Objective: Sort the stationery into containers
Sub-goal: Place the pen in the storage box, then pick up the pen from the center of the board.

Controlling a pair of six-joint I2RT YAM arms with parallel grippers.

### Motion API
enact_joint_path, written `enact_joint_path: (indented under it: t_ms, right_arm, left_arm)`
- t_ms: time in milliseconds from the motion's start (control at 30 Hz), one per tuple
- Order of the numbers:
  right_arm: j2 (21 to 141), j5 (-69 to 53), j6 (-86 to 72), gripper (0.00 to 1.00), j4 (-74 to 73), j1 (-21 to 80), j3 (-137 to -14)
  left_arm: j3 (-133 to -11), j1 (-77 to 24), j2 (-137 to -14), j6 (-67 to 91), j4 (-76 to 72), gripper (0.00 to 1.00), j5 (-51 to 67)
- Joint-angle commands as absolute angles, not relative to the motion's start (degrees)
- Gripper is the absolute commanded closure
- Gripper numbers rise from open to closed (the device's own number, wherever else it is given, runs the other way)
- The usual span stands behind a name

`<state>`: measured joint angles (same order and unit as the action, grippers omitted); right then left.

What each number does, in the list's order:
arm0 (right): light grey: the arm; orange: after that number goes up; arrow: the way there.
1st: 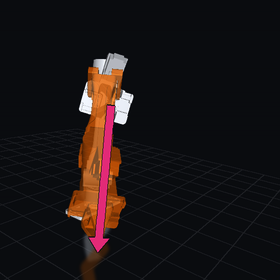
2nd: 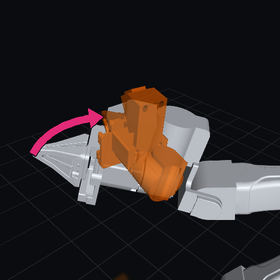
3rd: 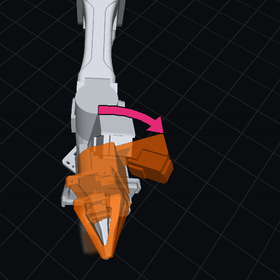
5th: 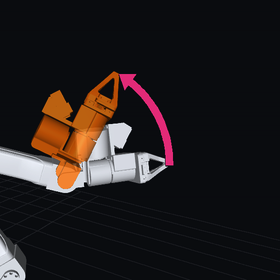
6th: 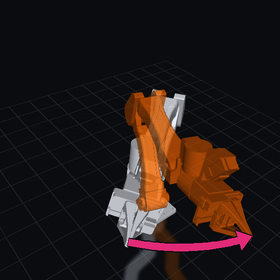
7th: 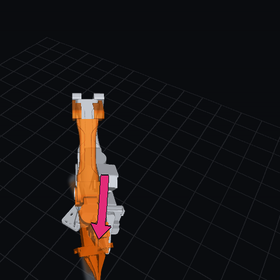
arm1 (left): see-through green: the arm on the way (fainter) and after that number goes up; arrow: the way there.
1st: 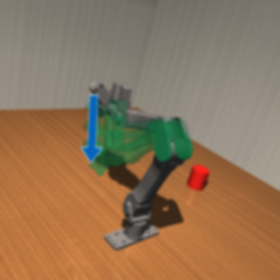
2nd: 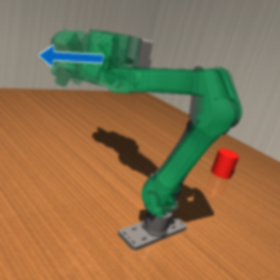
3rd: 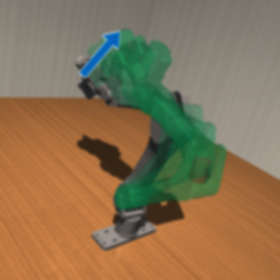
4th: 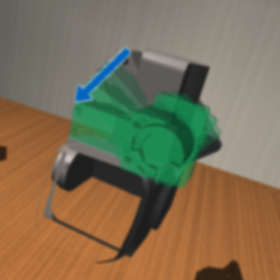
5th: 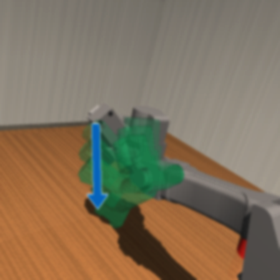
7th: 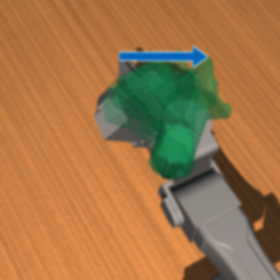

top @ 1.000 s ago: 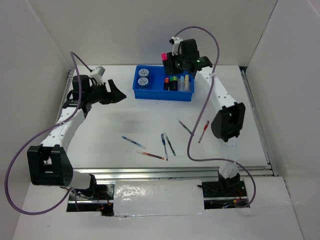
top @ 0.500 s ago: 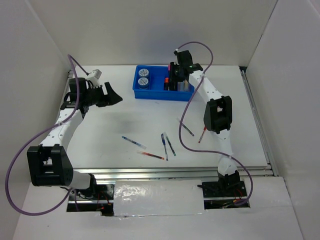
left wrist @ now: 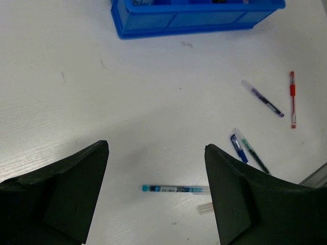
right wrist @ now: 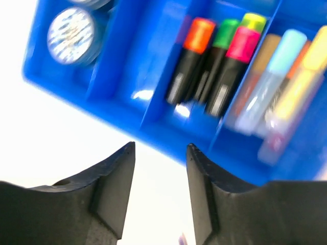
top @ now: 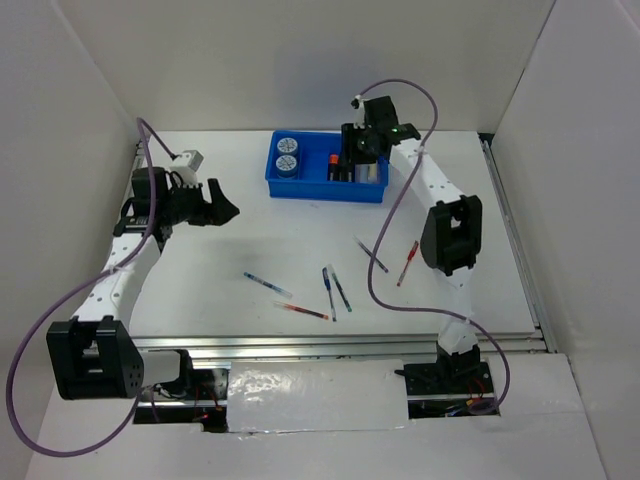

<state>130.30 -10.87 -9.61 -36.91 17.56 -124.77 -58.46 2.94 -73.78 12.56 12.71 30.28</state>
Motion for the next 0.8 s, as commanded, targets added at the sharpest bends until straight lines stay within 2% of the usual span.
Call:
enact_joint_path:
  t_ms: [0, 33, 133, 200, 300, 367, 467, 500, 600, 633, 767]
  right_arm:
    - [115.6, -17.3, -3.3, 0.49, -39.5, 17.6, -119.6]
    - [111.3, -18.9, -1.0, 0.50, -40.0, 17.9, -113.8]
    - [104.3, -21.3, 6.1, 0.51, -42.8, 19.2, -103.6]
    - [102.0, -22.2, 9.1, 0.55, -45.6, 20.7, -99.8]
    - [98.7, -21.8, 11.5, 0.60, -46.1, 25.5, -92.0]
    - [98.7, -21.8, 9.9, 0.60, -44.4, 29.0, -91.9]
    - [98.7, -22.5, 7.2, 0.62, -42.9, 31.2, -91.9]
    - [96.4, -22.5, 6.3, 0.62, -42.5, 31.3, -84.5]
    - [96.3, -22.1, 5.4, 0.64, -43.1, 29.1, -84.7]
    - [96.2, -22.1, 5.0, 0.64, -43.2, 28.0, -84.6]
    - [93.1, -21.6, 4.7, 0.64, -43.8, 22.4, -83.5]
  left_arm:
    - [-54.8, 3.3, -69.4, 5.7, 13.6, 0.13, 31.2]
    - [-54.4, 2.9, -69.3, 4.2, 14.5, 0.14, 32.0]
    - [-54.8, 1.7, -70.1, -13.4, 22.4, 0.19, 38.5]
    - [-53.7, 1.4, -69.9, -13.8, 23.5, 0.22, 35.2]
    - [-50.3, 5.5, -66.4, -11.5, 18.7, 0.25, 39.8]
    - [-49.3, 4.8, -64.3, -16.5, 20.5, 0.24, 42.4]
    - [-52.8, -2.7, -66.6, -33.8, 29.0, 0.30, 39.6]
    - [-53.7, -3.6, -67.7, -38.9, 34.8, 0.31, 39.4]
    - [-58.1, -5.1, -74.5, -59.8, 48.5, 0.35, 40.8]
    - [-60.5, -5.6, -78.5, -66.8, 50.8, 0.39, 39.8]
    - [-62.6, -7.2, -84.6, -74.1, 51.4, 0.45, 38.0]
